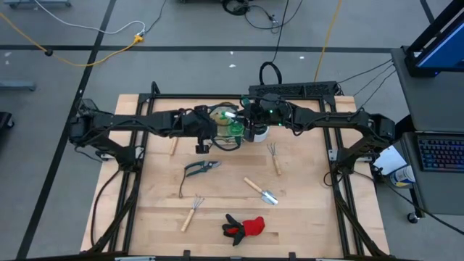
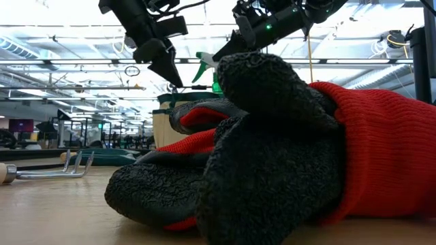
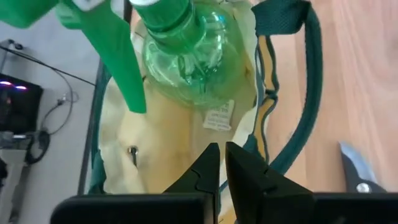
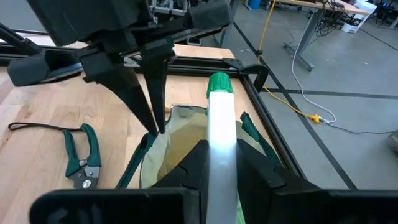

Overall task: Pick & Place Garden tools in Gardening bag
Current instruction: Put the green spray bottle into the white gardening bag

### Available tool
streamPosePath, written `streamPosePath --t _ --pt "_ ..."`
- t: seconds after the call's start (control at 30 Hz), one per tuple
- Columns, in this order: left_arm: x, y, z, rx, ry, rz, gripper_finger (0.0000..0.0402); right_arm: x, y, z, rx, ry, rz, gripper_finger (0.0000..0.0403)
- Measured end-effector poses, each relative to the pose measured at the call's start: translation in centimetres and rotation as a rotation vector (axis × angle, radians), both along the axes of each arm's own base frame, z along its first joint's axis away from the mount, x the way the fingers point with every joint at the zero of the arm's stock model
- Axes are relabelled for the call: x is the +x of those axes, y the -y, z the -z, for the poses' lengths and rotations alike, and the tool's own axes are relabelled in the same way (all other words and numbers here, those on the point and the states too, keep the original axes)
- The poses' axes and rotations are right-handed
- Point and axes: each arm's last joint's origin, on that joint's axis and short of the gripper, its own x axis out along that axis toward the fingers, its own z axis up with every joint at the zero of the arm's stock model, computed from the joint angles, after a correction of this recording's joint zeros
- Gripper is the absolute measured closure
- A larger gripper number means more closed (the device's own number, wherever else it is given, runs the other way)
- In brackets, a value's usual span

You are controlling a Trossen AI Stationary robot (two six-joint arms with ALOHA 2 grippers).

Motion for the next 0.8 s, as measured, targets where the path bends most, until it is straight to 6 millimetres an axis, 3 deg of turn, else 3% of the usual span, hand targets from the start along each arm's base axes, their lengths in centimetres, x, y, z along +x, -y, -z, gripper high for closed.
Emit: streamPosePath --t 0.5,0.8 --pt "-0.84 -0.31 0.87 0.003 -0.132 0.014 0.0286 0.00 -0.01 0.00 0.003 0.000 -0.002 0.0355" --pt "-0.75 -0.42 0.76 0.094 -0.156 0.051 0.0275 -0.01 -0.01 0.05 0.006 -0.004 -0.002 0.0355"
